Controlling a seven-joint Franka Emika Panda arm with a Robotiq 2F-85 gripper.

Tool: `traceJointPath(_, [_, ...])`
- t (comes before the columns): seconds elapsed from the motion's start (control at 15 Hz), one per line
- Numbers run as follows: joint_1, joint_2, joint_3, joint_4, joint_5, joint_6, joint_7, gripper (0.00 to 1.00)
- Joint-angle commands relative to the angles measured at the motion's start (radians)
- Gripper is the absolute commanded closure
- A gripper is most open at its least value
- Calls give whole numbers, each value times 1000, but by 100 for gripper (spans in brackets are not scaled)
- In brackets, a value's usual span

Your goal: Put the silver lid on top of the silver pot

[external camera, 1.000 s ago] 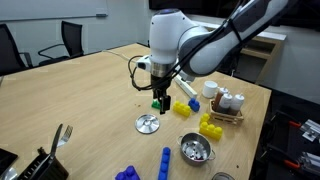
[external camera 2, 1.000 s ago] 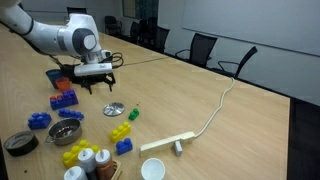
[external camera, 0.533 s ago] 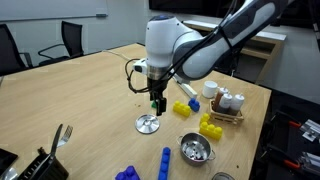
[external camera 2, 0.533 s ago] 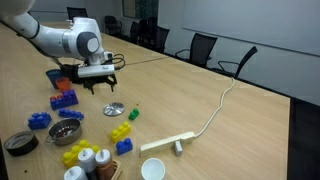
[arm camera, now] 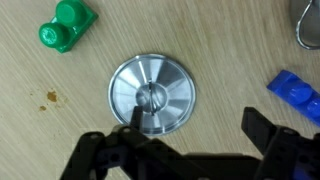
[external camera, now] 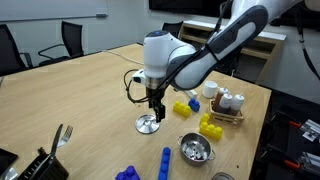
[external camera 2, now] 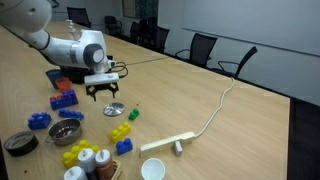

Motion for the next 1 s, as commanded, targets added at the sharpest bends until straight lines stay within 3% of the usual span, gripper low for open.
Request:
traceJointPath(0.0, [-31, 101, 31, 117, 38, -42, -109, 0])
traceJointPath(0.8, [-8, 284, 16, 369, 89, -121, -189, 0])
traceJointPath(0.87, [-4, 294, 13, 384, 87, -126, -191, 6])
traceJointPath(0.93, [1, 301, 8, 396, 83, -130, -191, 26])
